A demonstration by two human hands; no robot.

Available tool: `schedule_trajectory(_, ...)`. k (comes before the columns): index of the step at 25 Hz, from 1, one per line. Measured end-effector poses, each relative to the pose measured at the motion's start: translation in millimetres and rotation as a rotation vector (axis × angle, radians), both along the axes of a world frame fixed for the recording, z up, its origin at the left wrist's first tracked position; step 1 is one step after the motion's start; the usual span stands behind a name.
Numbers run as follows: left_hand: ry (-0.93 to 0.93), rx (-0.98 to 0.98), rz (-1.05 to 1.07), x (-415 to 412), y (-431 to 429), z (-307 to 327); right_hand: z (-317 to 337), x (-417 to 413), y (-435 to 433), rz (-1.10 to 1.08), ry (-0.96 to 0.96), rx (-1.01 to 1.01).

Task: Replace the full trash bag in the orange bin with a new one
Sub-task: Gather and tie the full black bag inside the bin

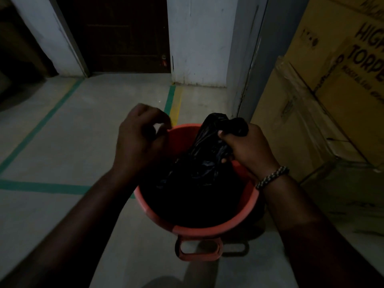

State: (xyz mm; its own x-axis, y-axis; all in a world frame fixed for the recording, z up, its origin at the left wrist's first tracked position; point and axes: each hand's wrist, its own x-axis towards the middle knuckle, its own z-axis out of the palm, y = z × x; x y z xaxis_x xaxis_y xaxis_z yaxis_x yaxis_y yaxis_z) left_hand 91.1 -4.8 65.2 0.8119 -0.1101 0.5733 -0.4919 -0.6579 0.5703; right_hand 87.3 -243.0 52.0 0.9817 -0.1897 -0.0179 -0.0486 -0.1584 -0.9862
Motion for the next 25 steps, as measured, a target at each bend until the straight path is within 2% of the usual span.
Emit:
schedule_trajectory(1,-0.043,0.083,-0.088,-1.4,-3.6,-0.1,0.1,1.2,0.6,-0.013,0.011,0.016)
schedule_trajectory(2,0.009,0.123,-0.2,-1.9,-8.0,-1.7,0.5,1.6,1.5,-0.026,0.026,0.032)
schedule_trajectory(4,0.318,0.085,-0.407,-8.4,-19.1,-4.0,1.8,0.6,3.3,-0.042,0.036,0.057)
schedule_trajectory(6,0.403,0.167,-0.471,-4.8,-18.5,-14.5,3.2,-0.4,3.9,-0.048,0.043,0.07)
schedule_trajectory(7,0.39,0.285,-0.45,-3.8,-13.9,-18.0,4.2,-1.0,3.9,-0.047,0.048,0.078)
schedule_trajectory(9,0.247,0.573,-0.322,-3.9,-7.6,-19.6,4.6,-1.2,4.7,-0.047,0.062,0.092)
schedule_trajectory(10,0.177,0.614,-0.277,-6.6,-5.7,-16.8,4.4,-1.3,4.7,-0.049,0.069,0.094)
schedule_trajectory(11,0.15,0.566,-0.264,-7.3,-2.2,-15.1,4.9,-1.7,3.7,-0.048,0.071,0.095)
schedule_trajectory(15,0.126,-0.014,-0.167,-13.3,-8.2,7.4,10.2,-5.9,-0.4,0.041,0.061,0.128)
schedule_trajectory(18,0.087,-0.246,-0.094,-17.6,-16.2,21.8,14.0,-11.4,4.9,0.157,0.083,0.12)
schedule_trajectory(21,0.14,-0.321,-0.097,-21.3,-27.2,21.9,15.6,-18.6,10.1,0.423,-0.017,0.114)
schedule_trajectory(23,0.218,-0.289,-0.157,-21.7,-33.7,14.1,16.2,-22.9,13.7,0.541,-0.15,-0.061)
schedule_trajectory(25,0.308,-0.27,-0.249,-23.4,-40.7,6.5,13.4,-24.5,19.4,0.5,-0.271,-0.274)
